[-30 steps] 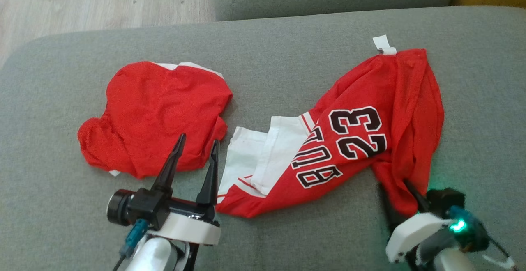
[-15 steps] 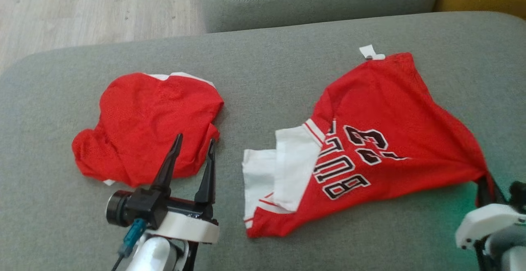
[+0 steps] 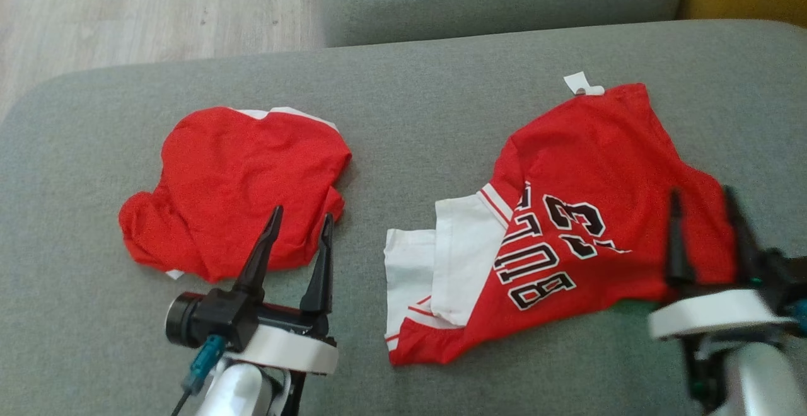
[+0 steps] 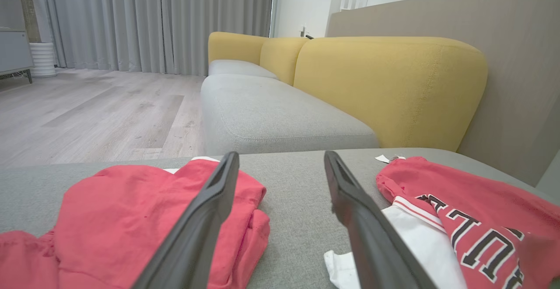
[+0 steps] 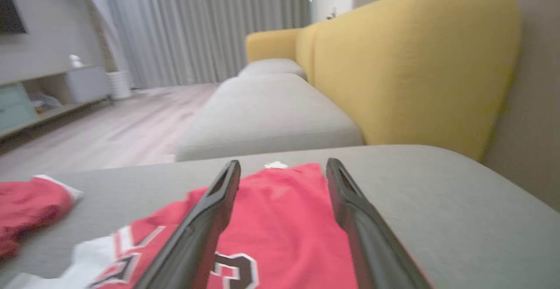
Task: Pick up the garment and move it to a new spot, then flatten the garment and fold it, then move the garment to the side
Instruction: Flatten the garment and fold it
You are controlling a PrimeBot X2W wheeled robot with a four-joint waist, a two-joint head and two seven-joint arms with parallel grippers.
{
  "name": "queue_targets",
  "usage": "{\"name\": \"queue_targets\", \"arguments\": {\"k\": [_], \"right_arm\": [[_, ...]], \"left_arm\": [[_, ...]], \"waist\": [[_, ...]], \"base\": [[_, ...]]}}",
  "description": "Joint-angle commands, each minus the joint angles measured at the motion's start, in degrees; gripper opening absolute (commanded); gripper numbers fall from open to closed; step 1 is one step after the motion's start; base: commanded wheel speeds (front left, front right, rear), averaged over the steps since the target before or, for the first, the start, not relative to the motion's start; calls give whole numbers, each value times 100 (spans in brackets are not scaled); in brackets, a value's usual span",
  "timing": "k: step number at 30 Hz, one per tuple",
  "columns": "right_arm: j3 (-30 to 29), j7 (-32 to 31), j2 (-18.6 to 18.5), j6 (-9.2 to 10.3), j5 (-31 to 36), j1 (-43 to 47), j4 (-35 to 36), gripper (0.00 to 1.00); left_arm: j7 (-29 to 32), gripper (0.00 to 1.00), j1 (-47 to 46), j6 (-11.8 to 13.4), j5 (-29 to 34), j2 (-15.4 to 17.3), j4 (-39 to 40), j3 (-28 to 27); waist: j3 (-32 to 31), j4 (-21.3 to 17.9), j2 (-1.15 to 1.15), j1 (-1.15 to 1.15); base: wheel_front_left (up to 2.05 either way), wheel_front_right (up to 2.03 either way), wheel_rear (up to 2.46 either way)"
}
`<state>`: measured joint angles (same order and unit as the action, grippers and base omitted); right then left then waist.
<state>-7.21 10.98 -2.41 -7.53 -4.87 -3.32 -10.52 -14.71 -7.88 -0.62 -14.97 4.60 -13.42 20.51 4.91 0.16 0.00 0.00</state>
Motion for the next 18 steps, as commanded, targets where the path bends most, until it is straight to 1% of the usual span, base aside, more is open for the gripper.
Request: {"name": "queue_targets", "arguments": {"k": [1, 4, 8, 12, 15, 17, 18], "right_arm": [[382, 126, -46, 4, -94, -113, 243, 100], [762, 252, -46, 4, -231, 13, 311, 100], [917, 318, -46, 4, -314, 45, 297, 100], [939, 363, -46, 4, -335, 28, 243, 100], [870, 380, -46, 4, -341, -41, 203, 100], [820, 388, -46, 4, -359, -110, 167, 100], [814, 391, -46, 4, -369, -151, 149, 100]], "left_arm": [[-29, 100, -165, -52, 59, -37, 146, -213], [-29, 100, -183, -79, 75, -58, 144, -235], [-29, 100, -252, -165, 119, -59, 104, -194], [66, 100, -563, -408, 123, -19, -54, 29], [615, 100, -1059, -619, -80, 90, -170, 385], [1136, 100, -1537, -674, -370, 220, -218, 741], [1409, 100, -1823, -679, -601, 325, -196, 1033]], "waist": [[-8, 16, 0, 0], [-1, 11, 0, 0], [56, -41, 0, 0], [167, -160, 0, 0], [281, -273, 0, 0], [351, -354, 0, 0], [388, -403, 0, 0]], "base": [[0, 0, 0], [0, 0, 0], [0, 0, 0], [0, 0, 0], [0, 0, 0], [0, 0, 0], [0, 0, 0]]}}
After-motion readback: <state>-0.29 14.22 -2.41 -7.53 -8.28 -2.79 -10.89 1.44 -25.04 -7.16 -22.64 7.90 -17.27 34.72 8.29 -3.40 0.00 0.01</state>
